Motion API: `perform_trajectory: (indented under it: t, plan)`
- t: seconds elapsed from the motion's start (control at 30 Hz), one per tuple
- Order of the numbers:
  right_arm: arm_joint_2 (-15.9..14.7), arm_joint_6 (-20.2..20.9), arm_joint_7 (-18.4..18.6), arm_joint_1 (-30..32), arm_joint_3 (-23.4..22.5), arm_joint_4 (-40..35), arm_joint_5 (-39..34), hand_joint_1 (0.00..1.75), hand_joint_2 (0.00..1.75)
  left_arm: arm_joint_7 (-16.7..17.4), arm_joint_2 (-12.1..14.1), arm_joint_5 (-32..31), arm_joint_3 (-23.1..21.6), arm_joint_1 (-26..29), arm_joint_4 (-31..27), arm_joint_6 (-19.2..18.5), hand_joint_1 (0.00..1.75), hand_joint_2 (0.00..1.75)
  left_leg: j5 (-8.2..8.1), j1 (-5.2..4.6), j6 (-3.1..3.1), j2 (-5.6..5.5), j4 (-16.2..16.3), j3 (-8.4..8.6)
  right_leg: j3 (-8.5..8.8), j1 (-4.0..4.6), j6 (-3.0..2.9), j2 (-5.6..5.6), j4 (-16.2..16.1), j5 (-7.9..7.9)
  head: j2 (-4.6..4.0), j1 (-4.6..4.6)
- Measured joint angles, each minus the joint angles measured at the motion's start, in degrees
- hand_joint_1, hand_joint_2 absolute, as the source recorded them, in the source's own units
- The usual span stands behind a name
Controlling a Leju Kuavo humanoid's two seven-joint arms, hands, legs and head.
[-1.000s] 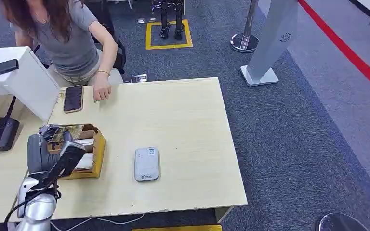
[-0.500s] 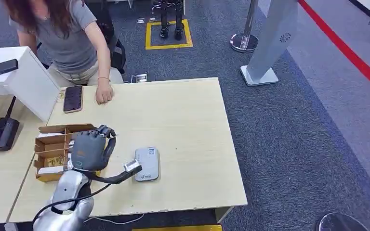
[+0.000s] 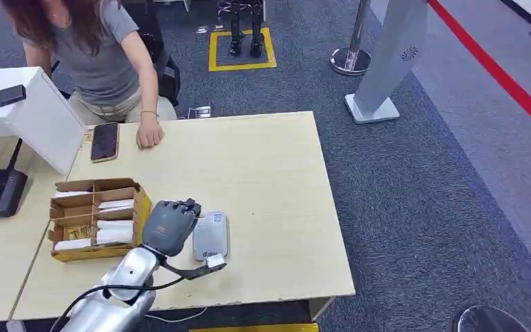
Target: Pass the card to the sensor for recognition and then transmit it.
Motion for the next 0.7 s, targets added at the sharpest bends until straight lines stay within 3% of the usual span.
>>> perform_trajectory:
  t: [0.47,0.7]
  plan:
    - [0.0,0.0,-0.3,0.0,0.5,0.0,0.1,0.00,0.00,-2.6,-1.9,3.0,-0.9,0.6,1.7,3.9,1.75,1.75,0.00,0.00,0.00,0.00,0.0,-0.02,0.00,0.00,0.00,-0.01,0.0,0.00,0.00,0.00]
    - [0.0,0.0,-0.3,0.0,0.7,0.0,0.1,0.00,0.00,-3.0,-2.5,3.4,-1.1,1.0,1.8,4.0,1.75,1.75,0.00,0.00,0.00,0.00,0.0,-0.02,0.00,0.00,0.00,-0.01,0.0,0.00,0.00,0.00]
